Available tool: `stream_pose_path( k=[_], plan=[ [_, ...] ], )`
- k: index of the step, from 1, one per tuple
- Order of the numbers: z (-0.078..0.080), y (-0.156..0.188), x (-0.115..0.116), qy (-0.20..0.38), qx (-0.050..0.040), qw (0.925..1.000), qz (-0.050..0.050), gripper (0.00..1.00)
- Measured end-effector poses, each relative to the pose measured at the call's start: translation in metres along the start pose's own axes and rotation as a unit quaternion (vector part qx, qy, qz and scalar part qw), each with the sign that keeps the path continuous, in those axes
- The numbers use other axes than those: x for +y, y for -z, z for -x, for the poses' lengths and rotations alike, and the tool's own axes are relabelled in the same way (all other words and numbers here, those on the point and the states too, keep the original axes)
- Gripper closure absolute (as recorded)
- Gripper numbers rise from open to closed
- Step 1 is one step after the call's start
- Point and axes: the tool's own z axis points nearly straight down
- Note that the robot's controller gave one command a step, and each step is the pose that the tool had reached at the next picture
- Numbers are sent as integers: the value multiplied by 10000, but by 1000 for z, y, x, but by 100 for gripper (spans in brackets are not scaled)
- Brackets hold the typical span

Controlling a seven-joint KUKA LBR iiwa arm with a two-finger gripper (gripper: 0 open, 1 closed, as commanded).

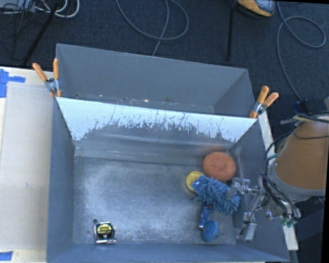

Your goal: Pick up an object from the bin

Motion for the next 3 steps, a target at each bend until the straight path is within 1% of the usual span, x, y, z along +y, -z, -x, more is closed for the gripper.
stream_pose_path(
  k=[1, 2, 3],
  plan=[
    [2, 4, 1, 35, -42, 10000, -8, 100],
    [2, 4, 1, 42, -42, 10000, -8, 0],
    [2, 4, 1, 47, -42, 10000, -8, 0]
  ],
)
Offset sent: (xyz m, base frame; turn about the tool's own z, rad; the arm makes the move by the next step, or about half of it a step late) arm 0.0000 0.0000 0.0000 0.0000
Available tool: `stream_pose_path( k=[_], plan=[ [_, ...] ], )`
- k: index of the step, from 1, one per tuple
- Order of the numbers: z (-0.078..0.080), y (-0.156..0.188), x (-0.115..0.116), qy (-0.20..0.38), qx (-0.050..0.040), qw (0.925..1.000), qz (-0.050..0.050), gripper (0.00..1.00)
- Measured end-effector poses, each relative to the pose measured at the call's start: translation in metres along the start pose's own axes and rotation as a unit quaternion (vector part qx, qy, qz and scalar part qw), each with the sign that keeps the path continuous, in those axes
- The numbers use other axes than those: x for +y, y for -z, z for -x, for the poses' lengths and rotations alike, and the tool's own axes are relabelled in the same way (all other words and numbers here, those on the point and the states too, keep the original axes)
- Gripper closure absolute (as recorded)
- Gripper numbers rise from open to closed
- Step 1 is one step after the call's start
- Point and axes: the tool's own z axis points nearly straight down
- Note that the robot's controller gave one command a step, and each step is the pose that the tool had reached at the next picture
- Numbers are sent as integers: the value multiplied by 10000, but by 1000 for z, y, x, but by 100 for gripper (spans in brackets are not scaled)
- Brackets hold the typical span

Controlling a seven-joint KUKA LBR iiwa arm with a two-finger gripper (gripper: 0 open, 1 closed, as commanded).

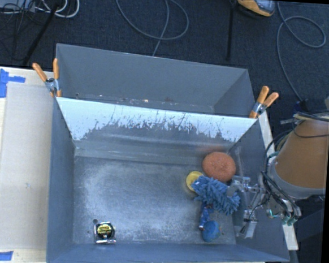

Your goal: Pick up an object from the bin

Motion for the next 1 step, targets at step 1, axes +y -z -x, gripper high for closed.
stream_pose_path(
  k=[1],
  plan=[
    [12, -47, 32, 479, 7, 9989, 1, 100]
  ],
)
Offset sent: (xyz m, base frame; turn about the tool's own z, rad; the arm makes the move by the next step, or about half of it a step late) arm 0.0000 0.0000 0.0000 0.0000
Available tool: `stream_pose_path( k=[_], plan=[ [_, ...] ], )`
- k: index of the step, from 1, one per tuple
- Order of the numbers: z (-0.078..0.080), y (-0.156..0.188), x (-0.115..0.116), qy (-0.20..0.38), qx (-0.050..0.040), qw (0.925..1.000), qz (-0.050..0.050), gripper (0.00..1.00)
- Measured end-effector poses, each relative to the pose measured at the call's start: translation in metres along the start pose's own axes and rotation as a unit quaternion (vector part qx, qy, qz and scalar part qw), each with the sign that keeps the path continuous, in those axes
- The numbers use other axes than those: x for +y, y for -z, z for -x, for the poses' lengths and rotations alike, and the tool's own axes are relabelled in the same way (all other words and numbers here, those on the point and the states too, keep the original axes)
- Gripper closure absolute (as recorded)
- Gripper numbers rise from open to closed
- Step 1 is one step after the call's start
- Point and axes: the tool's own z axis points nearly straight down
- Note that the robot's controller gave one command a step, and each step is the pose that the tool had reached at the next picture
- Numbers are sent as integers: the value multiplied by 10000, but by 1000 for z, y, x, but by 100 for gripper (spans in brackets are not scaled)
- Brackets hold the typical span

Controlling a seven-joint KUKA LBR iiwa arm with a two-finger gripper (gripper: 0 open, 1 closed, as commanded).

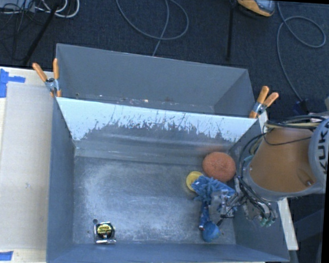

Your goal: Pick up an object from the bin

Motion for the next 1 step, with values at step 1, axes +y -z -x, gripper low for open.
stream_pose_path(
  k=[1],
  plan=[
    [0, 0, 0, 13, 0, 10000, 0, 0]
  ],
)
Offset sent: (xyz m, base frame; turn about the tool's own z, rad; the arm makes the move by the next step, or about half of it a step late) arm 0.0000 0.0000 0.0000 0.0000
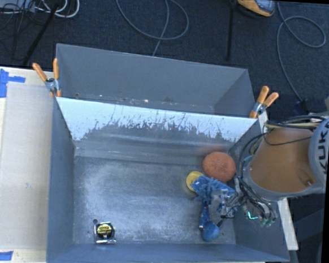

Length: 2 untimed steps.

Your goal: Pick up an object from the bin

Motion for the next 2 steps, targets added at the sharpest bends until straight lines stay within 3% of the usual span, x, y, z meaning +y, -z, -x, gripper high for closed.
stream_pose_path(
  k=[1, 2],
  plan=[
    [0, 0, 0, 6, 0, 10000, 0, 0],
    [14, -54, 28, 806, 6, 9967, 4, 100]
  ],
)
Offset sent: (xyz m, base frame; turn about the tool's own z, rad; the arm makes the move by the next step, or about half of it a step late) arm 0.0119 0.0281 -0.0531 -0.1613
